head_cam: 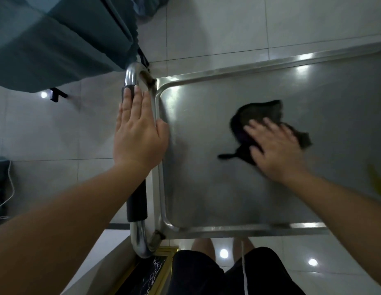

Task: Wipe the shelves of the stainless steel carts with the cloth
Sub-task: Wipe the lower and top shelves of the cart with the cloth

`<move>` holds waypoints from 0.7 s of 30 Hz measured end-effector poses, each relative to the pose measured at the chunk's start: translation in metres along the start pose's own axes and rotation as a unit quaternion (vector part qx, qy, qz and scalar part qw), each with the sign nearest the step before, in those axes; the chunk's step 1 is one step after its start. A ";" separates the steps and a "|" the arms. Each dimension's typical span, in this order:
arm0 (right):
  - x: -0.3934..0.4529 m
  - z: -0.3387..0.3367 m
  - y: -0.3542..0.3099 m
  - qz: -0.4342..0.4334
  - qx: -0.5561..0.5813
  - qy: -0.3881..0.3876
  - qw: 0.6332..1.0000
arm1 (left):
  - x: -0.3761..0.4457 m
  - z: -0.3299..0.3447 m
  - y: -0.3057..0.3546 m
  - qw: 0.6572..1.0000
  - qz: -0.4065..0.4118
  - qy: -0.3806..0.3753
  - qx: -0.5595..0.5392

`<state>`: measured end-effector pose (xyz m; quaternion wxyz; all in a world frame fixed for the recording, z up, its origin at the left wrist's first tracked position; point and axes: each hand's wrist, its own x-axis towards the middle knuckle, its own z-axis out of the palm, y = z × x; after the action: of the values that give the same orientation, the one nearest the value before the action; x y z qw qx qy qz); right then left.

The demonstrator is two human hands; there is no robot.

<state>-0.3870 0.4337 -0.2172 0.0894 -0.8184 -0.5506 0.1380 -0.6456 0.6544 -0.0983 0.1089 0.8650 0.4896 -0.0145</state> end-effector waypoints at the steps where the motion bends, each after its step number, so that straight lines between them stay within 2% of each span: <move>1: -0.007 -0.009 0.024 0.101 0.011 0.023 0.995 | 0.000 -0.001 0.001 1.000 0.001 -0.001 0.000; 3: -0.019 -0.020 0.055 0.278 0.030 0.060 0.958 | 0.000 -0.001 0.003 1.000 0.002 -0.002 0.000; 5: -0.019 -0.020 0.056 0.398 0.048 0.080 0.913 | 0.000 -0.002 0.003 1.000 0.002 -0.003 0.000; 7: -0.006 -0.013 0.026 0.481 0.072 0.107 0.867 | 0.000 -0.002 0.002 1.000 0.003 -0.003 0.000; 9: 0.009 0.001 -0.028 0.495 0.106 0.121 0.854 | 0.001 -0.002 0.001 1.000 0.006 -0.002 -0.001; 11: 0.014 0.019 -0.097 0.440 0.118 0.116 0.882 | 0.001 -0.001 0.001 1.000 0.006 0.002 -0.003; 13: 0.012 0.038 -0.167 0.343 0.112 0.088 0.928 | 0.001 -0.001 0.001 1.000 0.005 0.008 0.003; 15: 0.003 0.056 -0.225 0.162 0.097 0.004 0.982 | 0.001 0.000 0.001 1.000 0.006 0.010 0.011; 16: -0.002 0.064 -0.245 0.044 0.095 -0.045 0.993 | 0.001 0.000 0.001 1.000 0.006 0.009 0.012; 18: -0.006 0.070 -0.259 -0.160 0.103 -0.102 0.976 | 0.001 -0.001 0.002 1.000 0.005 0.007 0.012; 19: -0.007 0.071 -0.256 -0.222 0.099 -0.107 0.964 | 0.000 -0.001 0.002 1.000 0.005 0.006 0.011; 21: -0.013 0.068 -0.232 -0.275 0.071 -0.121 0.951 | 0.001 0.000 0.003 1.000 0.006 0.008 0.010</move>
<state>-0.6172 0.5088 -0.2108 0.1148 -0.6037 -0.7501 0.2444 -0.6431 0.6537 -0.0977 0.0967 0.8693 0.4846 -0.0121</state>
